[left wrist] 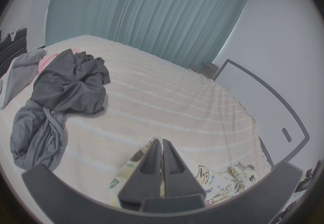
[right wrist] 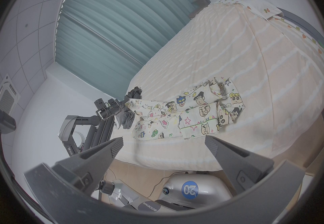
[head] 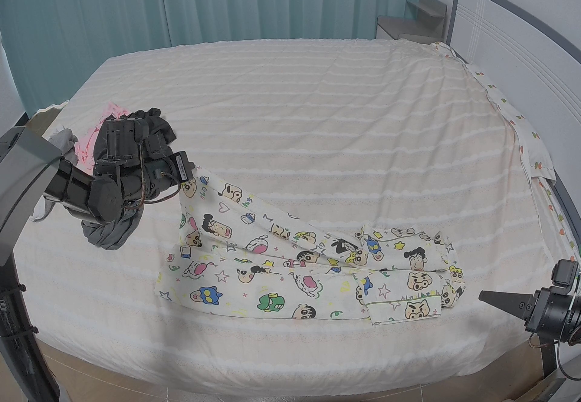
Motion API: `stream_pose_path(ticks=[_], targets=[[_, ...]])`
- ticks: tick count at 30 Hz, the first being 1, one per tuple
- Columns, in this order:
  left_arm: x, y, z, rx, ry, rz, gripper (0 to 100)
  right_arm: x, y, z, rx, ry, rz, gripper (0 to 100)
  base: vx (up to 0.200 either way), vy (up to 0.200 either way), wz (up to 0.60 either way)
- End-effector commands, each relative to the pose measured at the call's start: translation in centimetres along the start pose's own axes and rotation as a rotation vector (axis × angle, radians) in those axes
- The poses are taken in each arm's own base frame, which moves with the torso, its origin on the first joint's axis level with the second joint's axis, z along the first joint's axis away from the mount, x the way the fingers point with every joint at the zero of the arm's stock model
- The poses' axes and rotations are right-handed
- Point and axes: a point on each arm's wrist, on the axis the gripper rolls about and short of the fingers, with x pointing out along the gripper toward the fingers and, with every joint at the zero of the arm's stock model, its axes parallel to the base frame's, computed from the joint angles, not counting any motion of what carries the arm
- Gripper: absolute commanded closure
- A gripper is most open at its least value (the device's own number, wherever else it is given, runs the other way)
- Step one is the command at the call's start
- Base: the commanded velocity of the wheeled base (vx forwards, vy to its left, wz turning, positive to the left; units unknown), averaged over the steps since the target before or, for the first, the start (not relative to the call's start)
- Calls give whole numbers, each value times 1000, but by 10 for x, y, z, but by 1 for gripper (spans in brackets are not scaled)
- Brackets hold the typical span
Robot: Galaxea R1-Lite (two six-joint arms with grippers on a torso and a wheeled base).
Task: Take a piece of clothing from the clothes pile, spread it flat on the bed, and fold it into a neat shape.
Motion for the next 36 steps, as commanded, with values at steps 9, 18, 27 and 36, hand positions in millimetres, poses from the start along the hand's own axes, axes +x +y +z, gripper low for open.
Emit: stream_pose_path(ticks=[9,18,27,36], targets=[[1,-1,-1,18,-32,-16,100,0,0,-1,2,4,-2,0,0,0,0],[-6,25,-38,70,28,27,100,0,-1,-1,2,5,-3,0,0,0,0],[-22,42,-63,56,73,59,100,0,-1,-1,2,7,0,0,0,0,0],[-26,62,-86,62,159,96,100,0,-1,-1,2,6,0,0,0,0,0]])
